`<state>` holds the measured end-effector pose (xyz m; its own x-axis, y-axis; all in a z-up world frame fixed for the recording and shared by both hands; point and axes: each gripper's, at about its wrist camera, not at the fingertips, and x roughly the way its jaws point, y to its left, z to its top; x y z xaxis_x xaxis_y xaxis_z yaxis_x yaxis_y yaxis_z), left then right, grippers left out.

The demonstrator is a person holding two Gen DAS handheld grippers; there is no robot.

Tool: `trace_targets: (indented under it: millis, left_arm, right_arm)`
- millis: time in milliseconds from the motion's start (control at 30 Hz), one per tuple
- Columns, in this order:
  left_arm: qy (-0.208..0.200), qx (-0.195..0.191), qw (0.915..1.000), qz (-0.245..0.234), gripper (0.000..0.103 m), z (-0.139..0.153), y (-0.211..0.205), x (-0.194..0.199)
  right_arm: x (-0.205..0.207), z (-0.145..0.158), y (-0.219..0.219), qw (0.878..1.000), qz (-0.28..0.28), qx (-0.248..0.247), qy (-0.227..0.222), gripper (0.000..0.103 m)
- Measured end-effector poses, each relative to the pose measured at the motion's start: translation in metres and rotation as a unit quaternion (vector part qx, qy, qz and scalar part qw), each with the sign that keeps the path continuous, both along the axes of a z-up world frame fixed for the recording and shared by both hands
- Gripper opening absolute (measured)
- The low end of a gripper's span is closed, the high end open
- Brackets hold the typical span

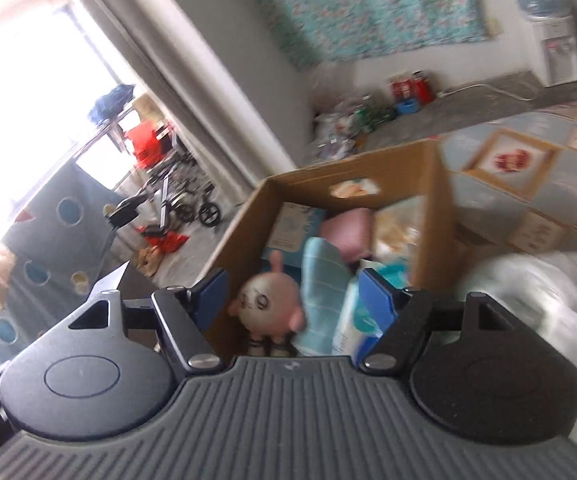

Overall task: Organize soft objects
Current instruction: 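Move both grippers back to the pile beside the bed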

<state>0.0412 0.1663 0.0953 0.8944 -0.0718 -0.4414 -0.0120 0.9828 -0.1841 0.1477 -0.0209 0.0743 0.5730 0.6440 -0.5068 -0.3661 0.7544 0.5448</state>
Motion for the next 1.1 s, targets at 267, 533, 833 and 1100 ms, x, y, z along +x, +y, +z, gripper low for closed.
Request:
trace_targets:
  millis: [267, 533, 833, 1100]
  left_arm:
    - [-0.004, -0.032, 0.9946, -0.099, 0.1, -0.015, -0.056, -0.018]
    - [-0.014, -0.045, 0.9866, -0.156, 0.103, -0.039, -0.114, -0.034]
    - [0.034, -0.073, 0.9792, -0.186, 0.103, -0.06, -0.148, -0.021]
    - [0.052, -0.061, 0.9792, -0.186, 0.103, -0.065, -0.168, -0.018]
  right_arm:
    - [-0.066, -0.027, -0.102, 0.995, -0.091, -0.047, 0.0, 0.073]
    - [-0.119, -0.06, -0.188, 0.985, -0.16, -0.063, 0.026, 0.073]
    - [-0.14, -0.087, -0.236, 0.976, -0.202, -0.056, 0.056, 0.074]
    - [-0.142, -0.099, -0.256, 0.973, -0.213, -0.049, 0.069, 0.074]
